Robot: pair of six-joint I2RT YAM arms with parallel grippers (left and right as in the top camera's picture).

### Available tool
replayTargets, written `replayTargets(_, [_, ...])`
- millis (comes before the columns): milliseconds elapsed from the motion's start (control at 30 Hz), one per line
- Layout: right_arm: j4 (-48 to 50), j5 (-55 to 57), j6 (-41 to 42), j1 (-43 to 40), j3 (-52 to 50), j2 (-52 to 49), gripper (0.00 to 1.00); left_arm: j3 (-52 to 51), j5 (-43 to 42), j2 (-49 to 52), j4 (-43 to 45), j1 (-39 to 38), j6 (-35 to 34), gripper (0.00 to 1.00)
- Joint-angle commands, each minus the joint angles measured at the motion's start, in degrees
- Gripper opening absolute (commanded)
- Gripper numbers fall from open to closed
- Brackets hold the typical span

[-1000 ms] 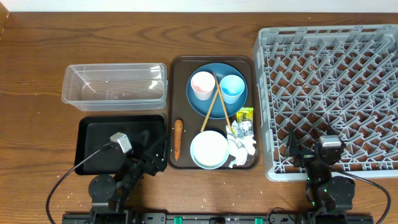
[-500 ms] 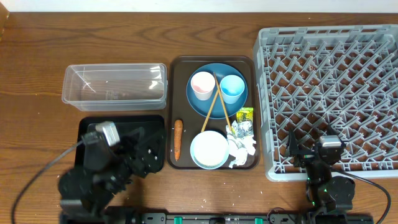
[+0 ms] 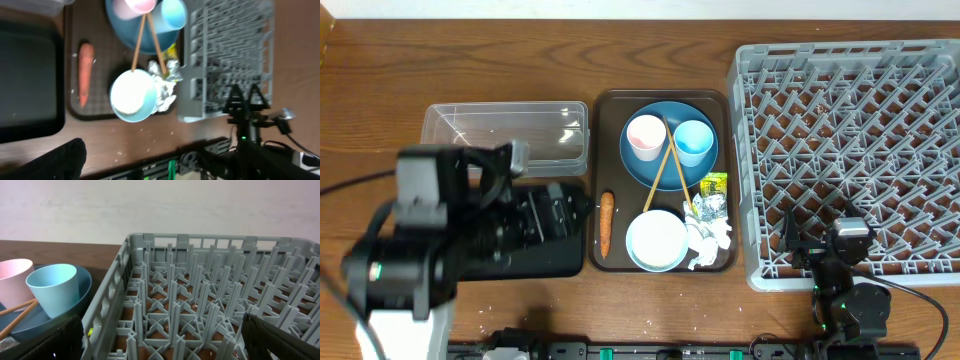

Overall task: Sort waste into correct bins and load items into the dishwasher rack
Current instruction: 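Reach the left gripper to the carrot on the brown tray and grasp it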

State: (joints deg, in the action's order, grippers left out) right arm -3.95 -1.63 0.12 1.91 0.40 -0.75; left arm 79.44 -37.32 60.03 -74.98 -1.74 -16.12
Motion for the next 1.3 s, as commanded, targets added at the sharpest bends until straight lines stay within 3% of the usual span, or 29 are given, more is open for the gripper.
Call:
replayTargets(0, [-0.2, 0.11, -0.85, -0.39, -0.09, 0.09, 0.99, 0.68, 0.68, 3.78, -0.66, -0.22, 2.99, 0.98])
replayTargets(67, [-0.2, 0.11, -0.85, -0.39, -0.09, 0.09, 0.99, 0.68, 0.66, 5.81, -0.9, -0.22, 2.95, 0.96])
replayTargets(133, [-0.2, 0.11, -0.85, -0.39, -0.09, 0.09, 0.99, 0.5, 0.68, 7.19, -1.22, -0.66, 2.67, 0.75])
replayTargets(267, [-0.2, 0.11, -0.85, -0.39, -0.09, 0.09, 0.99, -0.76, 1.79, 8.09, -0.74, -4.26, 1.86, 0.47])
replayTargets(367, [-0.2, 0.11, -0.85, -0.39, -0.09, 0.09, 0.99, -1.7, 13.44, 8.02, -0.68, -8.61, -3.13, 0.36])
replayTargets(467, [-0.2, 0.11, -0.85, -0.39, -0.09, 0.09, 0.99, -3.15, 29.75, 8.13, -0.52, -13.9, -10.14, 0.36])
replayTargets(533, [-0.2, 0.11, -0.85, -0.39, -0.09, 0.09, 0.99, -4.42, 34.86, 8.44, 0.55, -16.9, -12.68, 0.36])
replayTargets(700, [-0.2, 0.11, -0.85, -0.39, -0.09, 0.09, 0.99, -10.16, 35.71, 9.77, 8.46, -22.32, -12.94, 0.44])
replayTargets(1033, [-0.2, 0.11, -0.85, -0.39, -0.09, 0.09, 0.99, -20.85, 37.99, 16.59, 21.03, -23.61, -18.25, 0.44])
replayTargets(1267, [-0.2, 0.11, -0.85, -0.39, -0.09, 0.09, 0.99, -23.08, 38.01, 24.46, 28.24, -24.13, -17.42, 0.43])
